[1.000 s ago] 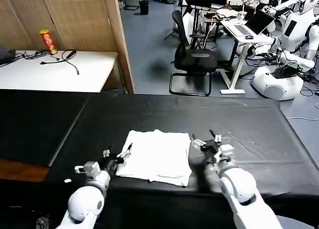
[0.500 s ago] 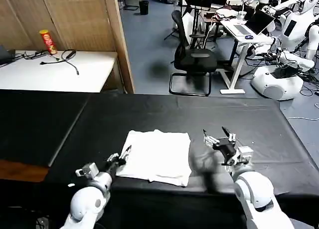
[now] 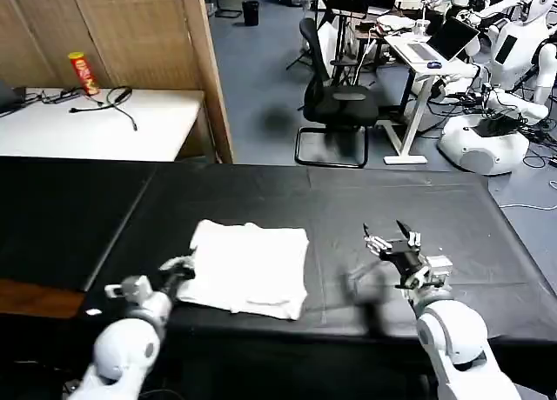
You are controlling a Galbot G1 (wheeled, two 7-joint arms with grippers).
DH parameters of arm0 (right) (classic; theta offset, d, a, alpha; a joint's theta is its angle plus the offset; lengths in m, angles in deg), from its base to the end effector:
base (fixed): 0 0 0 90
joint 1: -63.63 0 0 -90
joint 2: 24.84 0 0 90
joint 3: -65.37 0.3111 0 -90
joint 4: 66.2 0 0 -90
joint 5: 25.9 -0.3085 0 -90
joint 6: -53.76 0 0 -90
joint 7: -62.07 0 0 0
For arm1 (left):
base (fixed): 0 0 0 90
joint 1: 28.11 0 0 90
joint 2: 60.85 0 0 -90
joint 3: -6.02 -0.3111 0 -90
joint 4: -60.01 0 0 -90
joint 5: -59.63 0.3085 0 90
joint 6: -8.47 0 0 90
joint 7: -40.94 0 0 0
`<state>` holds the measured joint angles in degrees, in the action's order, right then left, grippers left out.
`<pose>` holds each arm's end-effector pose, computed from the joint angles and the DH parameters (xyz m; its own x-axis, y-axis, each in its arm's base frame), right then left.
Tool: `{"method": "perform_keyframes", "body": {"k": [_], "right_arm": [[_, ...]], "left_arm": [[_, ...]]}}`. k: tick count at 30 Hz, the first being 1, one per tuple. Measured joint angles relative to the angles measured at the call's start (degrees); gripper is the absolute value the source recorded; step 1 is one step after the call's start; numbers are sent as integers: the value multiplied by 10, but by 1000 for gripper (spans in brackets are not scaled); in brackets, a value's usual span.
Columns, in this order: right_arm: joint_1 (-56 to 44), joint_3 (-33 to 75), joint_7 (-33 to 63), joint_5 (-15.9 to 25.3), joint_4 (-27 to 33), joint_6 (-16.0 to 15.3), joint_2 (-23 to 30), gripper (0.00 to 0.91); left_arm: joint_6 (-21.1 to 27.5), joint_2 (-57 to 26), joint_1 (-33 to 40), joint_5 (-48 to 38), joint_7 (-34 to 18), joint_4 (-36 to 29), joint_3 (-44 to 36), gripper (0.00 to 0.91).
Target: Fold and organize the clothes.
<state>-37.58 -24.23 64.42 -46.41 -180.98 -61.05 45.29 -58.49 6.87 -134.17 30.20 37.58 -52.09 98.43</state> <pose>0.2416 -0.0636 -0.2215 -0.9710 -0.0991 0.2175 -0.1017 0.9948 -0.0008 0.2258 0.0851 -0.2481 -0.9468 0.0932 0.3082 0.0625 0.9922 -0.1080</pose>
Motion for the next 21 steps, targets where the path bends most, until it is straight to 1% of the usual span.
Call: {"method": "perform_keyframes", "body": {"k": [8, 12, 16, 21], "right_arm": [[7, -11, 0, 0, 7, 0, 11, 878], [6, -14, 0, 1, 7, 0, 16, 878], [-1, -12, -1, 4, 5, 1, 15, 878], [-14, -9, -4, 6, -4, 1, 14, 878]], "left_arm": [[5, -155, -26, 5, -7, -50, 100, 0], [21, -191, -22, 28, -23, -86, 114, 0], [31, -188, -12, 40, -40, -124, 87, 0], [25, -146, 2, 62, -49, -123, -10, 0]]}}
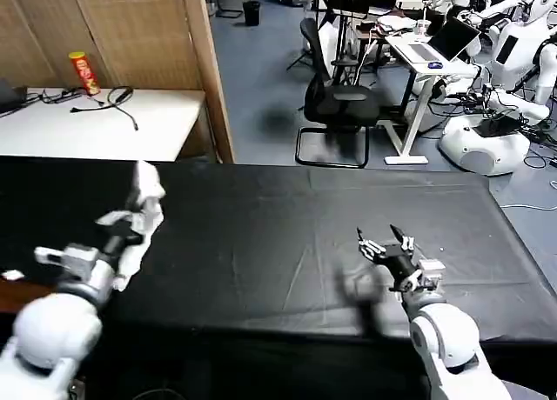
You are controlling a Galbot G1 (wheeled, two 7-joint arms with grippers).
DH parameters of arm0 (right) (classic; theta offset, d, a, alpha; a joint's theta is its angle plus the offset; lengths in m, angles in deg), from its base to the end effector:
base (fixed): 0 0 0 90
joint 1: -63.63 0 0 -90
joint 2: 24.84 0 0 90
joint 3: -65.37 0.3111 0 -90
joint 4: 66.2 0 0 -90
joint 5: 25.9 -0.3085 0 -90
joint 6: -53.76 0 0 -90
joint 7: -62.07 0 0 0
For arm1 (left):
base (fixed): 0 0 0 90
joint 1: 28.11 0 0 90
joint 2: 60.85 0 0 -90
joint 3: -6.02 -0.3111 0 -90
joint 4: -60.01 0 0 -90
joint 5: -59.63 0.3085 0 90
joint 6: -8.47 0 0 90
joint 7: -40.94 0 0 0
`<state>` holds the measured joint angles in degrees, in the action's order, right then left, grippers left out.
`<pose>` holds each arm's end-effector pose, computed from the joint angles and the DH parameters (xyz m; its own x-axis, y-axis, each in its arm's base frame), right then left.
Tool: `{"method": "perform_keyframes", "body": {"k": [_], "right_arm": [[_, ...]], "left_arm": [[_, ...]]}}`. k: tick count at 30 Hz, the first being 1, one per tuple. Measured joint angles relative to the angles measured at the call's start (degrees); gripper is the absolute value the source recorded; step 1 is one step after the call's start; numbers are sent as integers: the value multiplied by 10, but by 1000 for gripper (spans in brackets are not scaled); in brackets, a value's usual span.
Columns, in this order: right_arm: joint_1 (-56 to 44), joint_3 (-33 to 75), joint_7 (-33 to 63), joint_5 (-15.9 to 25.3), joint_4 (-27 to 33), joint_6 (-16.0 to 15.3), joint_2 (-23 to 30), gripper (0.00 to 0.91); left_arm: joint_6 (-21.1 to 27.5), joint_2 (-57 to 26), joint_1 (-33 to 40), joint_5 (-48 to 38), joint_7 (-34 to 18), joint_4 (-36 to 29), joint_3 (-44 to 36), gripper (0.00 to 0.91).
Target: Fold and organize the clothes.
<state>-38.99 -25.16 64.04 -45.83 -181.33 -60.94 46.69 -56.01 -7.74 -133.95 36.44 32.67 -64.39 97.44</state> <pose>0.2350 -0.0546 -0.2285 -0.9645 -0.1193 0.2357 -0.1177 0.9928 0.0209 0.2160 0.0872 -0.1711 -0.9808 0.0896 0.1734 0.1329 0.9572 0.2570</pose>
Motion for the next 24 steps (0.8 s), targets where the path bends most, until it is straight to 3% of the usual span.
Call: {"method": "perform_keyframes", "body": {"k": [1, 2, 3, 9, 14, 18, 24], "right_arm": [[-3, -1, -1, 0, -2, 0, 0, 878], [-5, -1, -1, -1, -4, -1, -1, 878], [-7, -1, -1, -2, -6, -4, -2, 878], [-8, -15, 1, -70, -16, -39, -19, 878], [0, -37, -1, -131, -17, -70, -31, 878], [17, -76, 4, -143, -6, -81, -28, 878], [65, -156, 5, -126, 38, -82, 2, 878]], "left_arm": [[0, 13, 6, 5, -1, 8, -23, 0], [1, 29, 11, 9, -2, 16, -48, 653], [3, 44, 16, 15, -6, 24, -70, 878], [3, 139, 41, 40, 14, 52, -177, 878], [-21, 166, 43, 62, 46, 48, -204, 878], [-35, 161, 38, 60, 48, 43, -197, 878], [-51, 141, 21, 65, 44, 34, -168, 878]]}}
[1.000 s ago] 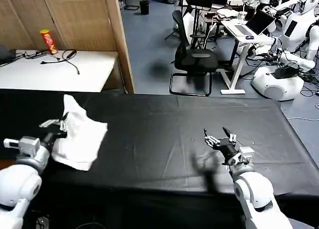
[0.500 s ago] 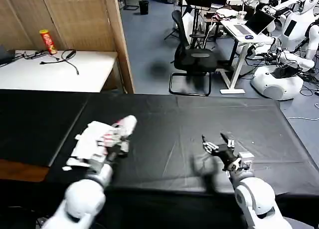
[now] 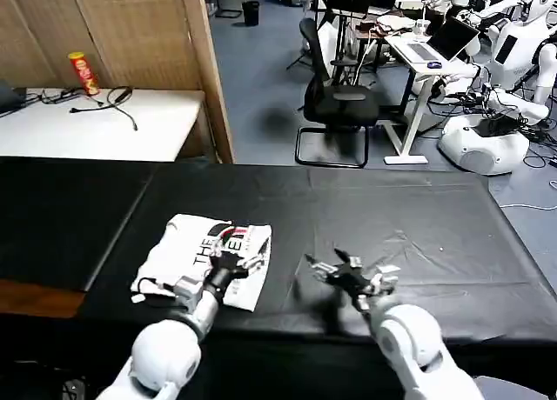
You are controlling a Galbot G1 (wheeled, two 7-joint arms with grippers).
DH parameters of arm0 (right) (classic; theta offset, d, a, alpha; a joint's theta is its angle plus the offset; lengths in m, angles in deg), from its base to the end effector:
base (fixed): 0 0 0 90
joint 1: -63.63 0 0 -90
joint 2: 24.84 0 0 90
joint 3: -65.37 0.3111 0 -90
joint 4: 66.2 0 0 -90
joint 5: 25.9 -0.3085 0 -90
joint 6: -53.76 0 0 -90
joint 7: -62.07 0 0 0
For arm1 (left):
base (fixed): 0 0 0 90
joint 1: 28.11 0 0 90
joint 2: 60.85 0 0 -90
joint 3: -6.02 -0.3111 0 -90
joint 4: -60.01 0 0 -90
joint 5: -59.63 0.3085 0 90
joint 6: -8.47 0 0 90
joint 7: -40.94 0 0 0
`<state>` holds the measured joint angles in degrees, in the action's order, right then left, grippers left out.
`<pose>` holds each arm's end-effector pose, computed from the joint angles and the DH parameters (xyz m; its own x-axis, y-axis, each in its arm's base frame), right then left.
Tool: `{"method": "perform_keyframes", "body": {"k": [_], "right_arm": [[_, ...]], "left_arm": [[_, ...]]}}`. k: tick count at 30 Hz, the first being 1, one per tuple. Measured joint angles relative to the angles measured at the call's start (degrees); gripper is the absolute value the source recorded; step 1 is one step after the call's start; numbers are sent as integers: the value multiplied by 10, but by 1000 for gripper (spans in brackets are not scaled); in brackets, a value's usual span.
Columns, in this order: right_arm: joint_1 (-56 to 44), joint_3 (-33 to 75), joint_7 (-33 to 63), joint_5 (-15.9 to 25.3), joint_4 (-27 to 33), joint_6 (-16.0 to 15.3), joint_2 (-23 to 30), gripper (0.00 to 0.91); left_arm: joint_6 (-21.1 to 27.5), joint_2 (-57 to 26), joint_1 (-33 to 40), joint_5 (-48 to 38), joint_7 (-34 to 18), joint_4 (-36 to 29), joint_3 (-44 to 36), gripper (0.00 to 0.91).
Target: Fold and organize the clothes.
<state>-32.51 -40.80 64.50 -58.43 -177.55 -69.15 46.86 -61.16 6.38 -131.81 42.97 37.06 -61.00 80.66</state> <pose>0.2515 0.0136 -0.2421 -0.8105 -0.4418 0.3847 -0.3609 0.8938 0.2662 0.2081 -0.0057 -0.2230 -0.9244 0.3407 0.1715 0.3506 0.9360 0.0304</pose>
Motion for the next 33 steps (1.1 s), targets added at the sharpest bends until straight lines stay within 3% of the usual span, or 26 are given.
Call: {"method": "perform_keyframes", "body": {"k": [6, 10, 11, 12, 13, 15, 21, 27, 31, 32, 33], "right_arm": [[53, -65, -5, 14, 68, 4, 43, 878], [85, -90, -13, 28, 114, 13, 70, 634], [91, -94, -15, 31, 125, 15, 76, 449], [95, -97, -17, 32, 133, 16, 81, 380], [98, -99, -19, 33, 139, 18, 84, 215], [103, -101, -23, 34, 151, 22, 89, 78], [111, -100, -28, 35, 164, 25, 94, 29], [113, -79, -26, 9, 152, 18, 68, 29], [109, -54, -28, -25, 134, 12, 16, 39], [108, -48, -30, -32, 131, 9, 1, 205], [106, -43, -32, -39, 126, 6, -18, 878]], "left_arm": [[-10, -2, -26, 16, -1, -1, 26, 878], [-13, 0, -43, 18, -2, -1, 43, 878], [-14, -1, -47, 18, -2, -3, 48, 878], [-15, -1, -50, 18, -2, -3, 52, 878], [-17, -1, -53, 18, -2, -4, 54, 878], [-19, -2, -60, 18, -2, -4, 62, 878], [-22, 6, -74, 19, -3, -5, 76, 878], [-31, 17, -88, 25, -2, 5, 87, 878], [-36, 22, -91, 24, -3, 12, 93, 878], [-37, 24, -91, 24, -3, 14, 95, 878], [-37, 25, -92, 23, -3, 17, 96, 878]]}}
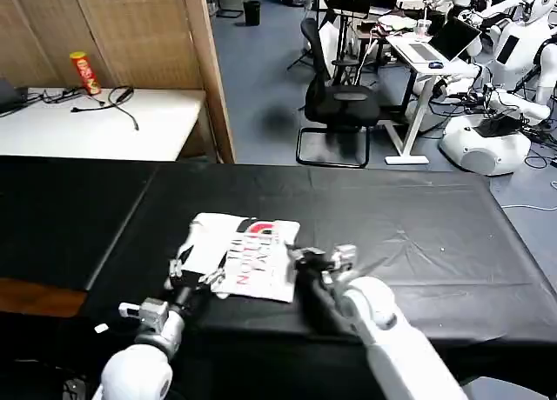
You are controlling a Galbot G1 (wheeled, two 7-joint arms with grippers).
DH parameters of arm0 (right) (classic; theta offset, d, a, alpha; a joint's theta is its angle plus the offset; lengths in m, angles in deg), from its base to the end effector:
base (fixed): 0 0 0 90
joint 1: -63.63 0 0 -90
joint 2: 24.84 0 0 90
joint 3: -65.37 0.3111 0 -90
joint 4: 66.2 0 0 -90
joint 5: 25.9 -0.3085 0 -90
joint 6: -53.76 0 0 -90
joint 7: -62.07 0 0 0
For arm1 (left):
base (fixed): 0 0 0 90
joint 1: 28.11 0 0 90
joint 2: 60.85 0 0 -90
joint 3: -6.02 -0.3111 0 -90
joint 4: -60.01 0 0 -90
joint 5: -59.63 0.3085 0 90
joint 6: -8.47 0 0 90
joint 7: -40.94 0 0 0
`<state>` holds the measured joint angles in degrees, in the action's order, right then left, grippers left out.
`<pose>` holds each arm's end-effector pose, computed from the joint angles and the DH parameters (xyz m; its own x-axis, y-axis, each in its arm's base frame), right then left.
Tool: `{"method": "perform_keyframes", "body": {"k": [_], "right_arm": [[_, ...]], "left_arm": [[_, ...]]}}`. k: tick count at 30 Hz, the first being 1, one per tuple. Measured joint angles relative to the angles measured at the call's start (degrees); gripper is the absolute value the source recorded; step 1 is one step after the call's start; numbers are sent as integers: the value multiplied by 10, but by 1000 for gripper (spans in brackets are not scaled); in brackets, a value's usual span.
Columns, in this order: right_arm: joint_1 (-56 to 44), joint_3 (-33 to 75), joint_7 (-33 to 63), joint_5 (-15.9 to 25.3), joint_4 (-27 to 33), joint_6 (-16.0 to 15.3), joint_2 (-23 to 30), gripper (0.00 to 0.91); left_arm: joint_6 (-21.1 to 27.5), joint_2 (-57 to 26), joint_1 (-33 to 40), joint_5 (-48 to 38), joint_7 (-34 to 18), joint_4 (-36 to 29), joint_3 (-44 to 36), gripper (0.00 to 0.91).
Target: Fold and organize the clothes.
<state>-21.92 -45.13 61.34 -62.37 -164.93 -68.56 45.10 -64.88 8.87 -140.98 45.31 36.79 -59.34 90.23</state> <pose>0.3069 0.0097 -0.2619 -0.7629 -0.4853 0.4272 -0.3984 0.8733 0.2805 0.1846 0.0300 -0.2508 -0.9596 0.1663 0.2269 0.1818 0.9821 0.0493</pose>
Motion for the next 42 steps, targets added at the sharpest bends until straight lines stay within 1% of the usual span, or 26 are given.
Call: {"method": "perform_keyframes", "body": {"k": [2, 4, 6, 8, 11, 13, 16, 19, 21, 24, 28, 32, 36, 42], "right_arm": [[-4, 9, -4, -8, -8, -5, -31, 878], [-9, 19, -13, -6, -17, -4, -63, 878], [-16, 27, -29, 8, -29, 2, -90, 878], [-27, 36, -46, 32, -44, 19, -115, 878], [-49, 48, -62, 82, -70, 59, -147, 878], [-67, 56, -58, 110, -85, 87, -156, 878], [-100, 72, -42, 155, -111, 151, -160, 878], [-136, 87, -25, 197, -131, 215, -155, 878], [-161, 96, -8, 214, -140, 247, -147, 878], [-202, 113, 20, 222, -154, 276, -128, 878], [-262, 139, 55, 225, -170, 296, -101, 878], [-329, 164, 81, 233, -189, 312, -78, 878], [-388, 179, 108, 234, -211, 316, -66, 878], [-467, 188, 148, 232, -248, 317, -56, 878]], "left_arm": [[-1, 3, -1, 0, 0, 3, 1, 878], [-1, 6, 0, 0, 0, 7, 1, 878], [-1, 11, 2, -1, -1, 12, 0, 878], [0, 16, 5, -1, -2, 16, -2, 878], [2, 22, 8, -3, -2, 23, -3, 878], [-8, 25, 7, -15, -3, 27, -4, 878], [-22, 23, 2, -33, 3, 32, -3, 878], [-52, 17, -4, -41, 6, 40, -2, 878], [-53, 15, -8, -45, 1, 41, -3, 878], [-48, 9, -19, -56, -6, 32, -3, 878], [-36, 0, -43, -45, -29, 9, -5, 878], [-35, -6, -76, -39, -44, -23, -1, 878], [-36, -9, -116, -36, -56, -50, 1, 878], [-42, -9, -180, -44, -93, -82, 1, 878]]}}
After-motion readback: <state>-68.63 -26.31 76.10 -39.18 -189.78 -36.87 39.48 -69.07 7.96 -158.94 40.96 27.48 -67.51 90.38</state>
